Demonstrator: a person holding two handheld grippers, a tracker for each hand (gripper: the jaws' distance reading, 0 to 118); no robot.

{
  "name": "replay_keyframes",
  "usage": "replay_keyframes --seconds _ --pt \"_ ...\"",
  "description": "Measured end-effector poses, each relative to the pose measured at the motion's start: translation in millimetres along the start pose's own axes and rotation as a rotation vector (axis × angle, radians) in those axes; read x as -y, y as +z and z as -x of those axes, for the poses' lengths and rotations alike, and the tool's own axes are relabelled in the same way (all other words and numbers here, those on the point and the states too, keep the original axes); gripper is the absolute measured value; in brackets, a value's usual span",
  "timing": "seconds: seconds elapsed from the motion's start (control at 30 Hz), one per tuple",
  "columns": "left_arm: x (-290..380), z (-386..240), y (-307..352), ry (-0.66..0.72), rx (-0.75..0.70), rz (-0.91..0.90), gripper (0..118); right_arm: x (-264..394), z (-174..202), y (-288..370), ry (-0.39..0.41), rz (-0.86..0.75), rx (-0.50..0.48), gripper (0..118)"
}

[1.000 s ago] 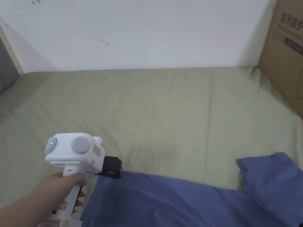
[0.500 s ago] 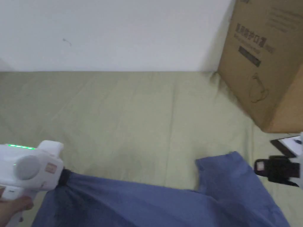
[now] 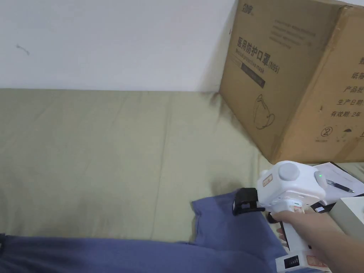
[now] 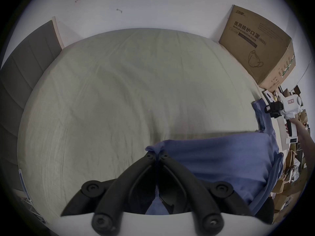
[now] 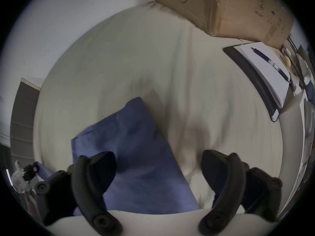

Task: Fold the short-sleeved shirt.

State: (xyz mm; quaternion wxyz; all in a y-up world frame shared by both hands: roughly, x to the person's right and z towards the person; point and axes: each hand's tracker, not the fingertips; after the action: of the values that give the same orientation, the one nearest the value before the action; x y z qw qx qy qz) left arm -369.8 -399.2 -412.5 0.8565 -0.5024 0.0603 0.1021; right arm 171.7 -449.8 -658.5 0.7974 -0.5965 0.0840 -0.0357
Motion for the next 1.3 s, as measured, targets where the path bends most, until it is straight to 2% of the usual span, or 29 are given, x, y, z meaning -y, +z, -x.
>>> replay_keyframes --seconds 0.03,0.07,0.1,0.17,0.23,0.33,0.53,0.67,0.8,0.93,1.07,1.17,1.3 --pt "1.6 0.2 -3.1 0.001 -0.005 0.007 0 1.4 6.5 1.7 0.036 -0.006 0.048 71" --pt "2.8 2.6 -6.7 0.004 -0.008 0.016 0 3.3 11.5 5.3 0.080 -0.026 0.091 30" --pt "3.7 3.7 -9.2 0.009 -0.007 0.027 0 5.5 15.9 11.7 0.131 -0.054 0.125 0" --pt "4.8 5.3 -11.8 0.021 -0.008 0.041 0 6.0 19.1 26.8 0.179 -0.068 0.093 0" --pt "6.5 8.3 -10.2 0.035 -0.006 0.043 0 11.1 15.9 43.6 0.168 -0.077 0.078 0" --pt "9.0 10.2 3.3 0.067 0.004 0.027 0 10.7 -1.1 76.9 0.097 -0.114 -0.040 0" --pt "8.3 7.3 41.5 0.053 0.010 -0.053 0 19.0 -19.4 143.4 0.059 -0.234 -0.088 0" --pt "-2.9 4.3 62.2 0.059 0.003 -0.122 0 27.8 -14.4 175.7 0.005 -0.314 -0.144 0" --pt "-18.8 2.6 70.5 0.059 -0.004 -0.168 0 21.6 -5.8 186.9 0.017 -0.376 -0.121 0" --pt "-34.5 3.1 71.7 0.087 0.018 -0.216 0 13.6 -2.3 190.4 -0.004 -0.450 -0.116 0" --pt "-32.8 0.8 66.6 0.095 0.013 -0.226 0 16.0 -6.6 180.4 -0.013 -0.450 -0.111 0" --pt "-9.2 1.7 65.3 0.092 0.020 -0.207 0 38.0 -17.5 169.0 -0.007 -0.427 -0.093 0" --pt "53.3 9.9 75.0 0.148 0.090 -0.167 0 102.8 -40.6 161.2 -0.014 -0.383 -0.102 0"
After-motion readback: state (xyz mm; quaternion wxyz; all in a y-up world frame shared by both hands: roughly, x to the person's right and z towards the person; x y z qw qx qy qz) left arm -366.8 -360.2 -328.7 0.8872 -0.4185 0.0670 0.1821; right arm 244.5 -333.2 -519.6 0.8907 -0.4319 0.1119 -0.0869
